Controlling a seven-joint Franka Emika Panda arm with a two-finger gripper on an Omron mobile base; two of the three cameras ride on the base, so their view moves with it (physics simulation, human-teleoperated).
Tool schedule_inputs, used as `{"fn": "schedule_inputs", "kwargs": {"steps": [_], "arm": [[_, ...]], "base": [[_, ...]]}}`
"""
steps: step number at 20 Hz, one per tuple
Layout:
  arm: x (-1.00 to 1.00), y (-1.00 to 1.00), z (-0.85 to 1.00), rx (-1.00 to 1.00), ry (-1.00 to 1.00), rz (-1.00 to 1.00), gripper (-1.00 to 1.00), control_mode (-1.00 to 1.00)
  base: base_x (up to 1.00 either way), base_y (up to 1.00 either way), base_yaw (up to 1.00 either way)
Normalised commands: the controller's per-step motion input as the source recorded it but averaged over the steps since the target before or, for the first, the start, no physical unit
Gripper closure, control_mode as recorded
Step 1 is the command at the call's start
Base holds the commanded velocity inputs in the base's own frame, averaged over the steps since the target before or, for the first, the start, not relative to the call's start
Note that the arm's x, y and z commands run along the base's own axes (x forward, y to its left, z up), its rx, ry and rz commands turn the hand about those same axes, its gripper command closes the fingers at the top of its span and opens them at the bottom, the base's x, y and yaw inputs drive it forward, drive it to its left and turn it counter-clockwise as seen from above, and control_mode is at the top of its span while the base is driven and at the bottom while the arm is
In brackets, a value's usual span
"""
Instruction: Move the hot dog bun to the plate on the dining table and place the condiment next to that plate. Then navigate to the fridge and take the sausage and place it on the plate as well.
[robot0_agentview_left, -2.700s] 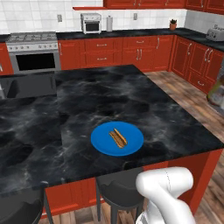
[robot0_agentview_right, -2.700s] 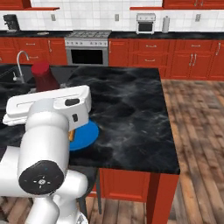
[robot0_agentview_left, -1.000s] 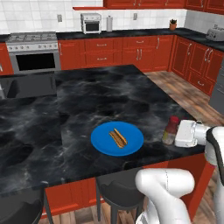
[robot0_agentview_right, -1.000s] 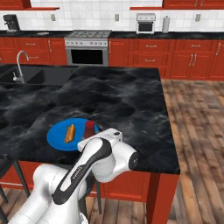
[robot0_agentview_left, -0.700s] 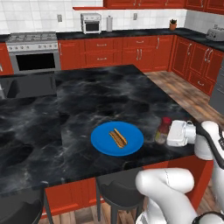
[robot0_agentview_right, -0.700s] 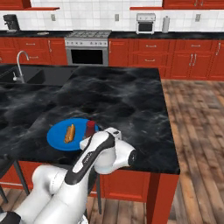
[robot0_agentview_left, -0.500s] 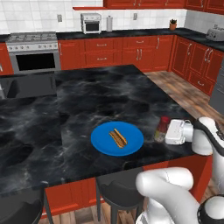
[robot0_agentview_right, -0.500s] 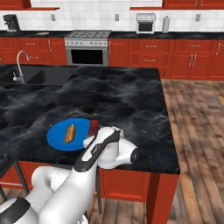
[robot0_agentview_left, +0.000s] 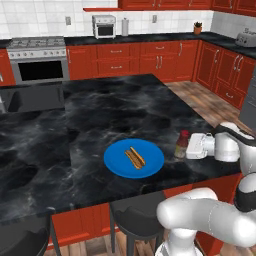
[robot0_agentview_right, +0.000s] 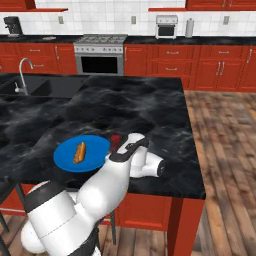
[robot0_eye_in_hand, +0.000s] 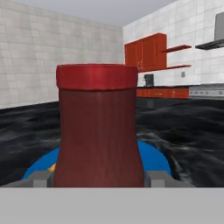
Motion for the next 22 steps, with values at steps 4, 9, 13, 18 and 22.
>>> {"fn": "schedule_inputs", "kwargs": {"steps": [4,9,13,18,22], "arm": [[0.34,-0.17,-0.37,0.00,0.00,0.05,1.00,-1.00],[0.38,-0.01,-0.45,-0.03,0.00,0.03,1.00,-1.00],[0.34,0.00,-0.31,0.00,0.00,0.03,1.00,-1.00],[0.28,0.00,-0.32,0.00,0.00,0.04,1.00,-1.00],[0.27,0.00,-0.31,0.00,0.00,0.05,1.00,-1.00]], "base": [[0.00,0.00,0.00],[0.00,0.00,0.00],[0.00,0.00,0.00],[0.00,0.00,0.00],[0.00,0.00,0.00]]}}
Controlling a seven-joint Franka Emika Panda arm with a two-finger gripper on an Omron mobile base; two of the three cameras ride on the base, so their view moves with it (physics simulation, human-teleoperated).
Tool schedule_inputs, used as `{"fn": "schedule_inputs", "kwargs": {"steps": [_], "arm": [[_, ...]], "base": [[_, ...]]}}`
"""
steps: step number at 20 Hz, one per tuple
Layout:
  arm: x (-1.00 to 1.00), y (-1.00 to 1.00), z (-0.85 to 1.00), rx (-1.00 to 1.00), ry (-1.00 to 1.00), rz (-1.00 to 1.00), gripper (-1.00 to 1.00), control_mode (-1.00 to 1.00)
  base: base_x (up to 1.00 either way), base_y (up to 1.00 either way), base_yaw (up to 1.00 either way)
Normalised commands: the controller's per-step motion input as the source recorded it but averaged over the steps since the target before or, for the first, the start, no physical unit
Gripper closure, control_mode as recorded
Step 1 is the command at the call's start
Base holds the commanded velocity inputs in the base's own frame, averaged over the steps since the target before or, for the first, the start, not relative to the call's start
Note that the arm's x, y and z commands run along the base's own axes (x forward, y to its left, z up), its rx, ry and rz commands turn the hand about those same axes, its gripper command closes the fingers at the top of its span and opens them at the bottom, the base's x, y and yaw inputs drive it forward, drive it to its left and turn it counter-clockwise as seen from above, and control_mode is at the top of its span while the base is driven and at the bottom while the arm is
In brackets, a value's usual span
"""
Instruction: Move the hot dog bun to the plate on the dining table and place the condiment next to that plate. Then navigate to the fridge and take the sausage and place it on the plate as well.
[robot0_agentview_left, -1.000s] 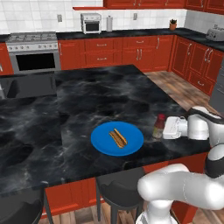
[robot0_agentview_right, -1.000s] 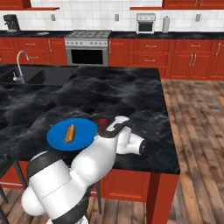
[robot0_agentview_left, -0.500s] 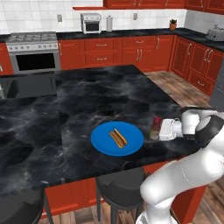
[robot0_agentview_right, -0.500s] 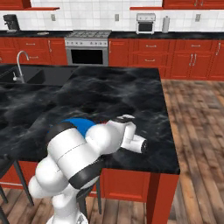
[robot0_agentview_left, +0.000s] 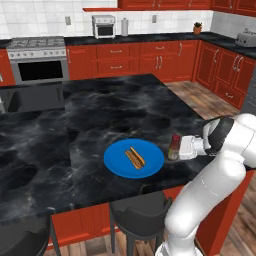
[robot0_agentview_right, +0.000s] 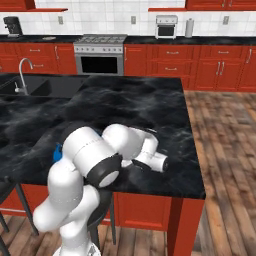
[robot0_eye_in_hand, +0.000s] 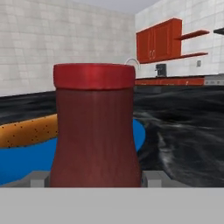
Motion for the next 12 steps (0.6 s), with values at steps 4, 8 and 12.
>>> {"fn": "schedule_inputs", "kwargs": {"steps": [4,8,12], "arm": [[0.20,0.00,-0.28,0.00,0.00,0.06,1.00,-1.00],[0.03,0.00,-0.37,0.00,-0.09,0.07,-1.00,-1.00],[-0.03,0.01,-0.34,0.00,-0.12,0.04,-1.00,-1.00]], "base": [[0.00,0.00,0.00],[0.00,0.00,0.00],[0.00,0.00,0.00]]}}
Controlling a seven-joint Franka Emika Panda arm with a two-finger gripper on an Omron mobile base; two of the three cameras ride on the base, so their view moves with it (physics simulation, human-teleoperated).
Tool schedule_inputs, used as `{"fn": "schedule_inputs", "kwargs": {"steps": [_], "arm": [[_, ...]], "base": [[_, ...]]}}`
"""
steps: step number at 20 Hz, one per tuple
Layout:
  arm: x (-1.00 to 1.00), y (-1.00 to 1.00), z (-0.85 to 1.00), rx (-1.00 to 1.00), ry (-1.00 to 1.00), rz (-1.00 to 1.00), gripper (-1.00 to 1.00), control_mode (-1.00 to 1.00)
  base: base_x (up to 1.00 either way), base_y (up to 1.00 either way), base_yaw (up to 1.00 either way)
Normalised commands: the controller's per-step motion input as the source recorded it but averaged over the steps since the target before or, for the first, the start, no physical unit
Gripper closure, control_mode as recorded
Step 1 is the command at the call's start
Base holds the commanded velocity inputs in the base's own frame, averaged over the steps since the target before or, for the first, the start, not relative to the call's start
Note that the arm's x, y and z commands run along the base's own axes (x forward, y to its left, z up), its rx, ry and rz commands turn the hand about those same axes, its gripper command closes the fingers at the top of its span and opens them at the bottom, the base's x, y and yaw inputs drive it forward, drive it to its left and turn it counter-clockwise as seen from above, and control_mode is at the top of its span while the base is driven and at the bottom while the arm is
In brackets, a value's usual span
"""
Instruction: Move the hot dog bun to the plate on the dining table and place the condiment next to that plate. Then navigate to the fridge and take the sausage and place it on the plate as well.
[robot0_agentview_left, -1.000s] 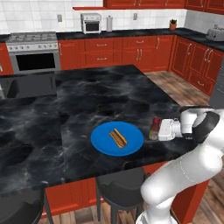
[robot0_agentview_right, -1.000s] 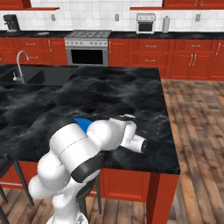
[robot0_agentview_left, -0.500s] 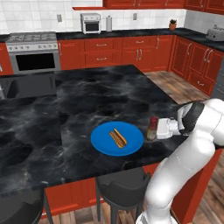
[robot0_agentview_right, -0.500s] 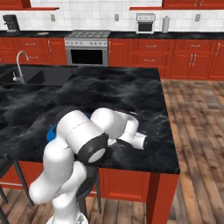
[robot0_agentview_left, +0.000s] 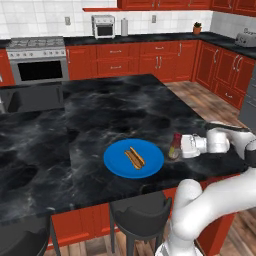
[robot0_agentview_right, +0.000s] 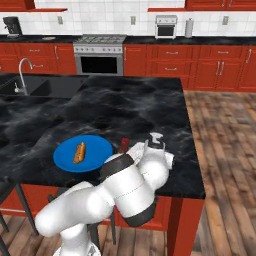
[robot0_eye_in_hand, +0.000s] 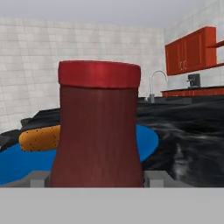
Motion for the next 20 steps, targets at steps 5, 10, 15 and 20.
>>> {"fn": "schedule_inputs", "kwargs": {"steps": [5,10,15,20], "arm": [[-0.06,0.00,-0.09,0.00,-0.07,0.00,-1.00,-1.00],[-0.30,0.13,0.03,-0.01,-0.04,-0.04,-1.00,-1.00],[-0.16,0.04,0.24,-0.02,-0.01,-0.05,-1.00,-1.00],[-0.07,0.00,0.39,-0.01,-0.02,-0.06,-1.00,-1.00]], "base": [[0.00,0.00,0.00],[0.00,0.00,0.00],[0.00,0.00,0.00],[0.00,0.00,0.00]]}}
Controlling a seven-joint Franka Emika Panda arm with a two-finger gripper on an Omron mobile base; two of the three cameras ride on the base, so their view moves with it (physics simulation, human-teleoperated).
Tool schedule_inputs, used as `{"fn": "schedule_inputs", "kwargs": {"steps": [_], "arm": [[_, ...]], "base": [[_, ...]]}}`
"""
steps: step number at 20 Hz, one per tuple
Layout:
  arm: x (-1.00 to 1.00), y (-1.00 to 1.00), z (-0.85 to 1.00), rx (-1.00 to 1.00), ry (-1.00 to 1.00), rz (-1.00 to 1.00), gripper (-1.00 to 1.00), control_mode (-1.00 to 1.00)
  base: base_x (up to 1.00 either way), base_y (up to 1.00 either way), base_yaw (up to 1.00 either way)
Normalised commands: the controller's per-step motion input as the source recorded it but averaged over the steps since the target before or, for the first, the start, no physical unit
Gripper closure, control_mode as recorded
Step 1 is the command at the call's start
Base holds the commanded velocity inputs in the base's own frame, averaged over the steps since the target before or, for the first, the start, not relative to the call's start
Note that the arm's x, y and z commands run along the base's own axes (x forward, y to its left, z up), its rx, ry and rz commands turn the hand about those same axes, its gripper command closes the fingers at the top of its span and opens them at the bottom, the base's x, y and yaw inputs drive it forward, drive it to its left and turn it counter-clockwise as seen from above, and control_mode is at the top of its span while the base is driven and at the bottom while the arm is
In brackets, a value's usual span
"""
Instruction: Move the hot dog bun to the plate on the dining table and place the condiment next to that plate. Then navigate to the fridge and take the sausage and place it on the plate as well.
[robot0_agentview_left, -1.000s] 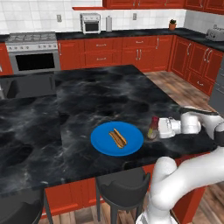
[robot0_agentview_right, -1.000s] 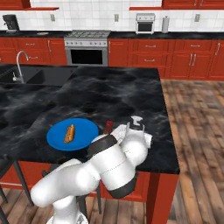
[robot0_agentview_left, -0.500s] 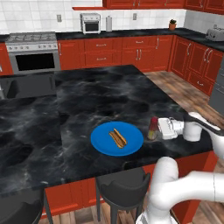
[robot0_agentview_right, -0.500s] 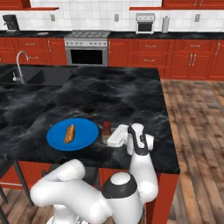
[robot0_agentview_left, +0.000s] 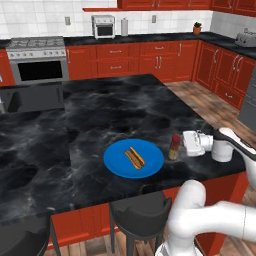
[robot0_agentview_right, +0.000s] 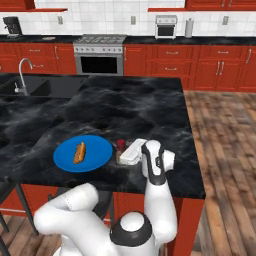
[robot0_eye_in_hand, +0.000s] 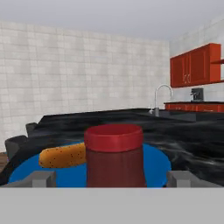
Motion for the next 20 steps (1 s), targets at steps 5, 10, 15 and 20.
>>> {"fn": "schedule_inputs", "kwargs": {"steps": [5,10,15,20], "arm": [[-0.25,-0.07,0.46,0.00,-0.15,-0.08,-1.00,-1.00],[-0.52,-0.07,0.59,0.00,-0.24,-0.07,-1.00,-1.00],[-0.76,0.00,0.69,0.00,-0.33,-0.05,-1.00,-1.00],[-0.83,0.09,0.72,-0.01,-0.23,-0.06,-1.00,-1.00]], "base": [[0.00,0.00,0.00],[0.00,0.00,0.00],[0.00,0.00,0.00],[0.00,0.00,0.00]]}}
